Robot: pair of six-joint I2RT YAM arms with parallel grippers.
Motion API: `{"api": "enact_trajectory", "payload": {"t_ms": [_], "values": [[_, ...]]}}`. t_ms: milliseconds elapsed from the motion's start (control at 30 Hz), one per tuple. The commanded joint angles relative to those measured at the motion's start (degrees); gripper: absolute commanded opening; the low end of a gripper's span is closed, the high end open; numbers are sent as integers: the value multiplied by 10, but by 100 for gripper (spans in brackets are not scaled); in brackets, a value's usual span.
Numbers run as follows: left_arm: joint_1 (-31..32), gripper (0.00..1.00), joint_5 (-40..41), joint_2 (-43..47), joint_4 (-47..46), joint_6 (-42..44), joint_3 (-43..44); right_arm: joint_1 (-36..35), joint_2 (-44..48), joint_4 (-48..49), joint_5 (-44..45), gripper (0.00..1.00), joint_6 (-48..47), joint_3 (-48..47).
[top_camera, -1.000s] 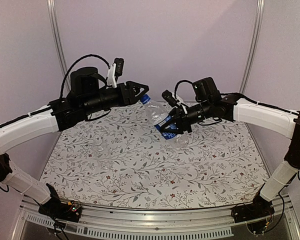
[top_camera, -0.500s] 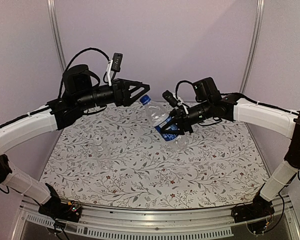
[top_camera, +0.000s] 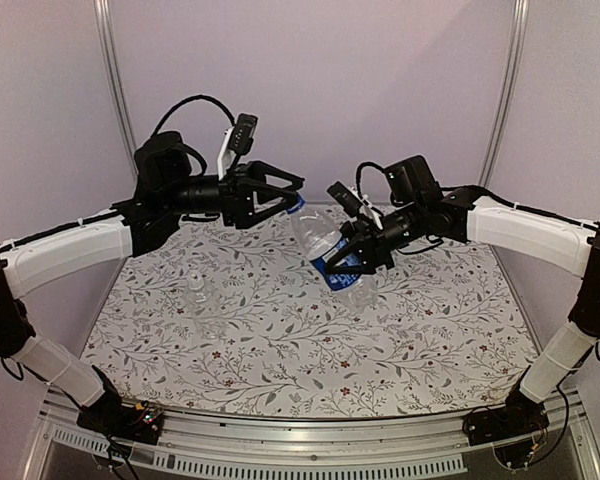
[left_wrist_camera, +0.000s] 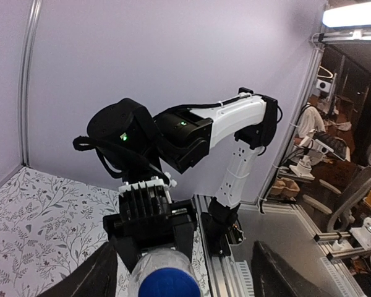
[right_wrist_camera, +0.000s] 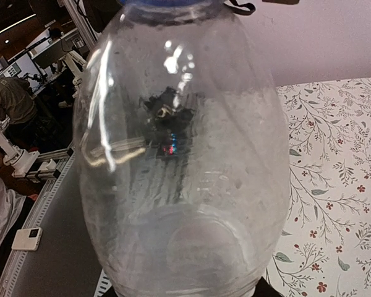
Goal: Unscrew the bottle caps
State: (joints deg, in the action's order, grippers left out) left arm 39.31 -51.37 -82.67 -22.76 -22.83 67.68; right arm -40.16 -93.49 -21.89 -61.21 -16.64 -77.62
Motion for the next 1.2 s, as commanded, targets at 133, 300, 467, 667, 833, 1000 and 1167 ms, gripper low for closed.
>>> {"api": "enact_trajectory", "payload": {"t_ms": [133,300,467,667,833,1000,1167], "values": [[-6,61,-74,-36,-94,-43,14,0,7,-3,-33,40,-8,-11],[-6,45,-80,-39,-101,-50,11,0,8,-3,-30,40,-9,-9],[-6,38,-80,-38,-101,-52,6,0,9,-3,-25,39,-8,-9],[-7,26,-56,-31,-81,-41,1,0,9,-3,-6,39,-8,-9],[-5,13,55,-7,2,-32,3,0,15,-1,77,39,5,-12],[31,11,282,25,132,-54,25,0,15,-1,146,38,18,-16],[65,3,435,38,220,-106,44,0,13,0,162,39,20,-17]]}}
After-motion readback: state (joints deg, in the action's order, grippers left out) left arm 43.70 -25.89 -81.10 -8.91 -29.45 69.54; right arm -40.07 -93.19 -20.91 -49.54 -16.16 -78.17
